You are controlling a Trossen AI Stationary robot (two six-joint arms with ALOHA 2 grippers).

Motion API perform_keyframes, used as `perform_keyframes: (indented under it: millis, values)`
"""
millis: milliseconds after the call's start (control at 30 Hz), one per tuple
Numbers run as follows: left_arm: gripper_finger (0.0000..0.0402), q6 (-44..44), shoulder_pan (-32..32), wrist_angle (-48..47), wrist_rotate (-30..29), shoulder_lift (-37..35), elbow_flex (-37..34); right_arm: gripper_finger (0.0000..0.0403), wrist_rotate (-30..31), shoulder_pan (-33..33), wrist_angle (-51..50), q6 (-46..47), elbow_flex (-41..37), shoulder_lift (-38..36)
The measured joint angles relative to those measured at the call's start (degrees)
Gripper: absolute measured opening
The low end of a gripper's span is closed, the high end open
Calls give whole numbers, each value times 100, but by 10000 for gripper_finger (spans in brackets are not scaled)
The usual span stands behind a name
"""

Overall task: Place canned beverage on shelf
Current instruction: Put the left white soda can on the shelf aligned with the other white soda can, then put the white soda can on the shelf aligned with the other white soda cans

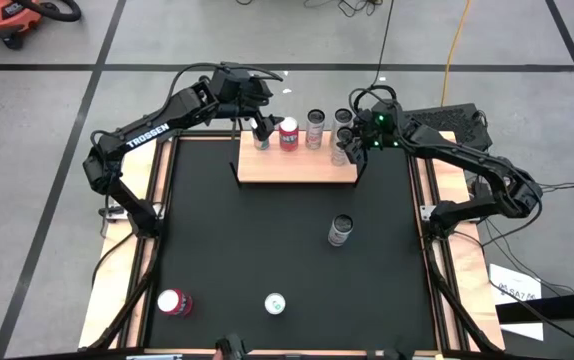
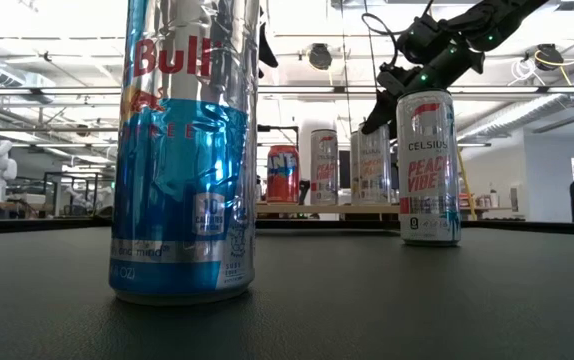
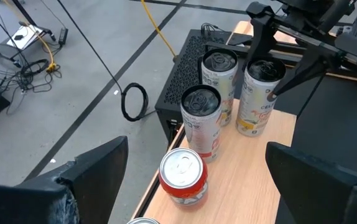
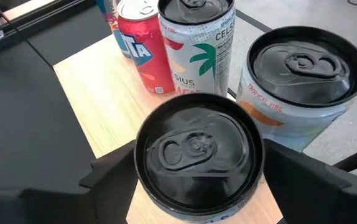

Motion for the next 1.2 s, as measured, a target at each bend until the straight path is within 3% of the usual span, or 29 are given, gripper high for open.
perform_keyframes:
  millis: [300, 667, 933, 1200]
  values:
    - [379, -150, 0, 2, -2, -59, -4, 342, 137, 0, 173, 21, 39, -381]
    - [379, -458, -243, 198, 35, -292, -5, 343, 152, 183, -824, 300, 1109, -970]
    - [379, -762, -817, 162, 74, -286, -4, 340, -113, 1038, -1576, 1405, 1112, -1626]
    - [379, -1362, -1533, 177, 61, -286, -4, 339, 497, 2193, -1763, 2342, 179, -2421]
